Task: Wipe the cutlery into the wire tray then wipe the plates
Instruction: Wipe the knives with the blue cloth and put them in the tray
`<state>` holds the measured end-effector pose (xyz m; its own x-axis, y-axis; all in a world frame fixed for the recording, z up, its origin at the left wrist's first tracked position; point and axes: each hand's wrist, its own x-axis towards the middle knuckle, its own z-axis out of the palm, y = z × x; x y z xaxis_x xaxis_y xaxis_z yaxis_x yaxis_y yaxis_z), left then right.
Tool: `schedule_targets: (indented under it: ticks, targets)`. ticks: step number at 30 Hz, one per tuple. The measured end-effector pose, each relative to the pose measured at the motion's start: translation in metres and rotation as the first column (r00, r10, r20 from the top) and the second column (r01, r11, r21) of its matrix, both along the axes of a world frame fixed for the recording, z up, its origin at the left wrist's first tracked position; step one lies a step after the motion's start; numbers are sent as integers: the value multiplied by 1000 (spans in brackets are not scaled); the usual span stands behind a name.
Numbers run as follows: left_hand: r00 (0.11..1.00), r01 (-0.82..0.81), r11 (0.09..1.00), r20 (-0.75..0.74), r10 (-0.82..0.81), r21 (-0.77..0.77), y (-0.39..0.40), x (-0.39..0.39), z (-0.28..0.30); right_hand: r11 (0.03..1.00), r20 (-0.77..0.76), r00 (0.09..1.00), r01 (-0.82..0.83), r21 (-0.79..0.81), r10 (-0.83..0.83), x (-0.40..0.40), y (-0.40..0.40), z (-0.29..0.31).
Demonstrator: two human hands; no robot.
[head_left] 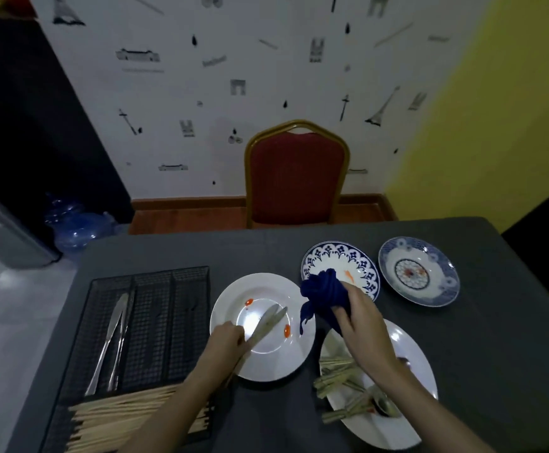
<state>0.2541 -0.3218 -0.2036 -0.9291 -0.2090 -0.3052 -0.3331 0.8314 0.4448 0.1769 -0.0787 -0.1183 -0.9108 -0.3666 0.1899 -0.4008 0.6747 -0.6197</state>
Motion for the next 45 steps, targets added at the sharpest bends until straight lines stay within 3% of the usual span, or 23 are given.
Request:
schedule_targets:
  ticks: [3,5,9,11,14,18,20,23,27,29,32,37,41,43,45]
  targets:
    - [992,-76,993,-90,84,90,-2,6,10,1000,8,1000,14,-9,-14,-1,1,0]
    - [984,-136,963,-79,158,231,-1,9,24,999,14,1000,19,-50,-18,-4,-2,4]
    - [912,-336,770,-16,410,542,11,7,69,919,176,977,179,-350,-123,-16,-20,35]
    - [888,-373,689,22,460,622,18,2,91,860,196,967,235,-453,-161,-22,-32,52]
    - [901,-324,638,22,433,699,29,-2,122,918,-27,993,94,-386,-113,-24,-47,68]
    - [918,-198,532,-33,394,823,44,1,153,991,-355,929,-126,-45,102,-11,-63,71]
    - [920,-164,527,-63,386,834,45,4,158,977,-444,870,-192,97,215,-1,-68,64]
    - [926,-137,600,-114,361,788,42,6,157,953,-453,844,-206,221,288,-6,-67,60]
    - [913,-161,632,-129,387,758,45,3,158,987,-343,928,-116,109,147,-17,-65,68]
    - [896,-179,613,-131,425,769,42,-1,161,985,-329,928,-164,60,174,-6,-76,73]
    - [841,-221,560,-135,524,799,23,2,162,933,-343,868,-326,154,360,1,-99,82]
    - [852,-200,589,-158,500,783,24,7,160,976,-305,932,-156,154,197,-33,-108,84]
    - [813,-232,463,-91,574,855,21,3,159,922,-307,871,-343,176,383,-4,-114,83]
    - [826,-225,482,-97,555,847,17,8,157,921,-304,871,-344,184,386,-12,-110,79]
    - [842,-224,525,-108,529,821,18,12,155,958,-271,923,-238,159,274,-30,-109,75]
